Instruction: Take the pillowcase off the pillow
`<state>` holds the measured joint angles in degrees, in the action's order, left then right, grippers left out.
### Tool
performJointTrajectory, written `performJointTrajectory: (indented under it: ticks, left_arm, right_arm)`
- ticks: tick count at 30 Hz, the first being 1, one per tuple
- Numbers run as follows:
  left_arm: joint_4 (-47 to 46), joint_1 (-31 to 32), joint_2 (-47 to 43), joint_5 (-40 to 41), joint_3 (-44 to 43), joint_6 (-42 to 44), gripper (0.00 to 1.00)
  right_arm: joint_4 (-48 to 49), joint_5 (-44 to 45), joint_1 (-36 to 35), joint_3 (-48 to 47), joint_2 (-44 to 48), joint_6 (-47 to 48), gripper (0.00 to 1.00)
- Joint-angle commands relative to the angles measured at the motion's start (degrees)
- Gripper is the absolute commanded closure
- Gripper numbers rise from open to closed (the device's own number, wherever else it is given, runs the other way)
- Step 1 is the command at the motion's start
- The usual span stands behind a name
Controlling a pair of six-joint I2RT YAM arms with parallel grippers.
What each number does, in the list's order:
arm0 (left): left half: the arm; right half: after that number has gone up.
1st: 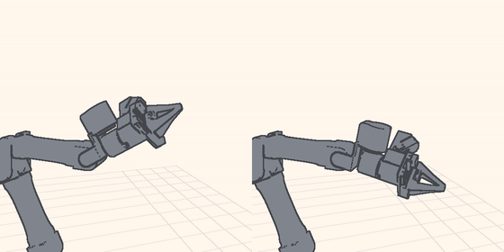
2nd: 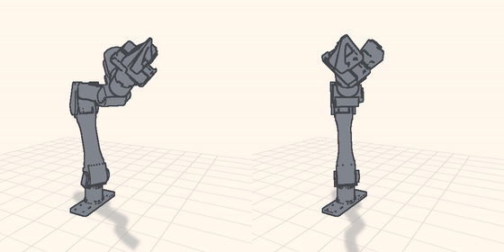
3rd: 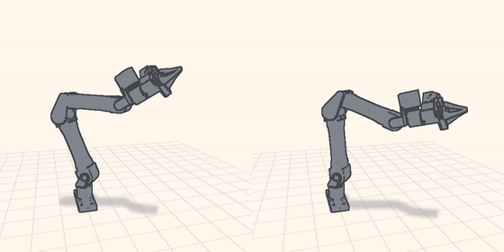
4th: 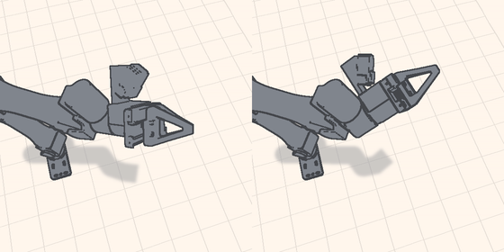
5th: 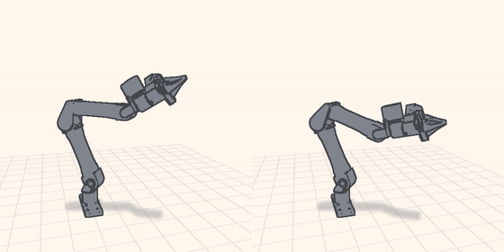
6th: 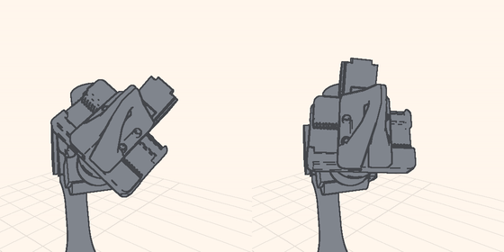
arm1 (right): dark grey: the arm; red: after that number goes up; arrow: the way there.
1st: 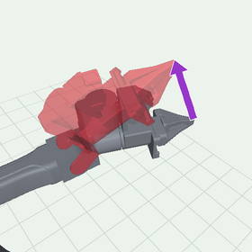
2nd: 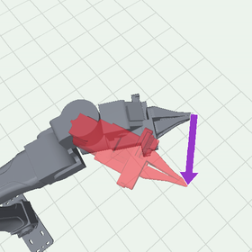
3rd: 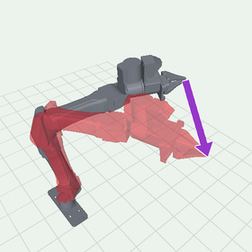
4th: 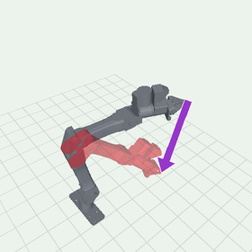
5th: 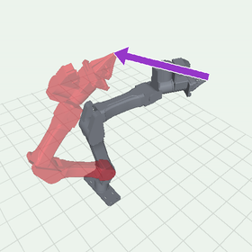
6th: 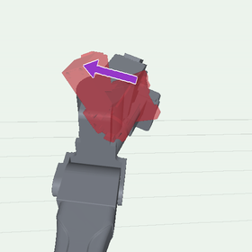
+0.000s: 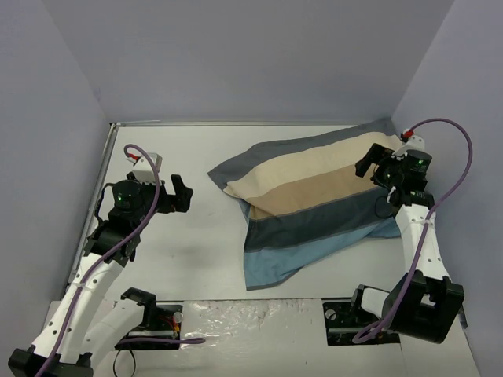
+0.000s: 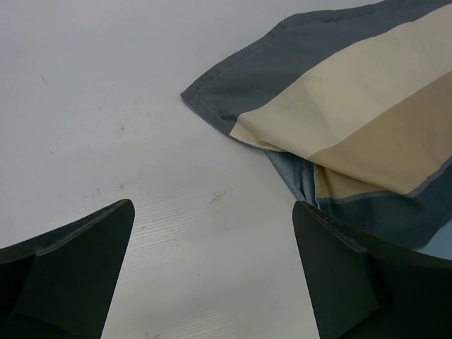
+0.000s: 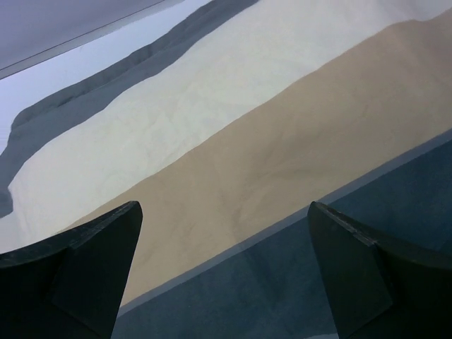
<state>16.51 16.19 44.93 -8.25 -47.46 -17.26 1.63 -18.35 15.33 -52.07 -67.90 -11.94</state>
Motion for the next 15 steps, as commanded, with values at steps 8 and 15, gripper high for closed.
performJointTrajectory:
  ticks: [8, 15]
  left_arm:
    - [-0.5, 0.1, -0.5, -1.9, -2.0, -0.7, 0.06]
    - [-0.5, 0.0, 0.1, -2.1, -1.9, -0.2, 0.06]
  right_arm:
    - [-13.3, -10.2, -20.6, -1.1, 0.4, 44.3, 0.0]
    - [-29.4, -1.3, -33.4, -3.0, -3.6, 80.3, 0.0]
